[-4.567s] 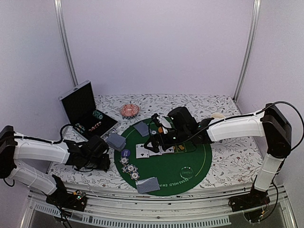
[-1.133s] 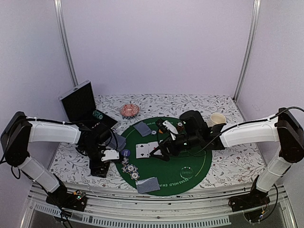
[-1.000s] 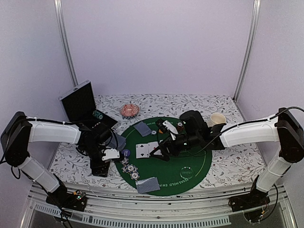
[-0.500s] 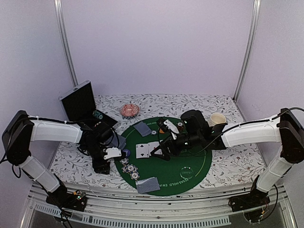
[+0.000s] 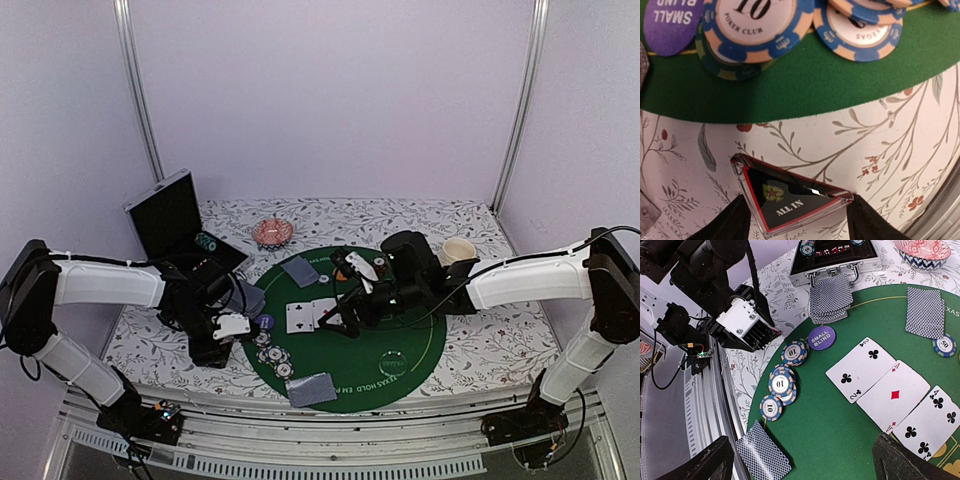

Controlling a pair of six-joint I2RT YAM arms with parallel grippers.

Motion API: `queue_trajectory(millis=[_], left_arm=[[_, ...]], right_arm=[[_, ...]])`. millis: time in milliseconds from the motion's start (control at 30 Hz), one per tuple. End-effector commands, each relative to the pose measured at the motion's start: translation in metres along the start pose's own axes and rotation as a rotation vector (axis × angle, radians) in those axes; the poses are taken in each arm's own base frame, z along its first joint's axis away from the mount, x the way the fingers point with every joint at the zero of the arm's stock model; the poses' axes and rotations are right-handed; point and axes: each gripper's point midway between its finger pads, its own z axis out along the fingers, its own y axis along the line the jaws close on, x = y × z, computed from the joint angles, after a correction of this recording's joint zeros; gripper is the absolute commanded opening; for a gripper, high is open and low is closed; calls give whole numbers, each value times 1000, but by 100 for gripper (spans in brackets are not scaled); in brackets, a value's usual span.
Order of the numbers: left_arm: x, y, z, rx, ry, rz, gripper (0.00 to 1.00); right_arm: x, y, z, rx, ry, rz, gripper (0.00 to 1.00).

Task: Distribute texas hold em gaming equipment
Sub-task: Pick up the all-in button from the center of the board.

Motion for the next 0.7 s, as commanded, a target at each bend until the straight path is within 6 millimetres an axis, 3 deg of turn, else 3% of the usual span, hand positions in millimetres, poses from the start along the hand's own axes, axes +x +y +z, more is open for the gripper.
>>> queue_trajectory(millis=[0, 100, 300, 667], left_arm=[[-6, 2, 0, -23, -19, 17, 68], [-8, 2, 1, -20, -28, 15, 79], [-11, 4, 4, -16, -21, 16, 76], [-13, 7, 9, -14, -1, 22, 53]], right_arm=[[-7, 1, -8, 6, -25, -11, 99], [-6, 0, -8, 8, -22, -8, 99], [-6, -1, -8, 13, -22, -7, 99], [-2, -2, -7, 17, -11, -5, 99]])
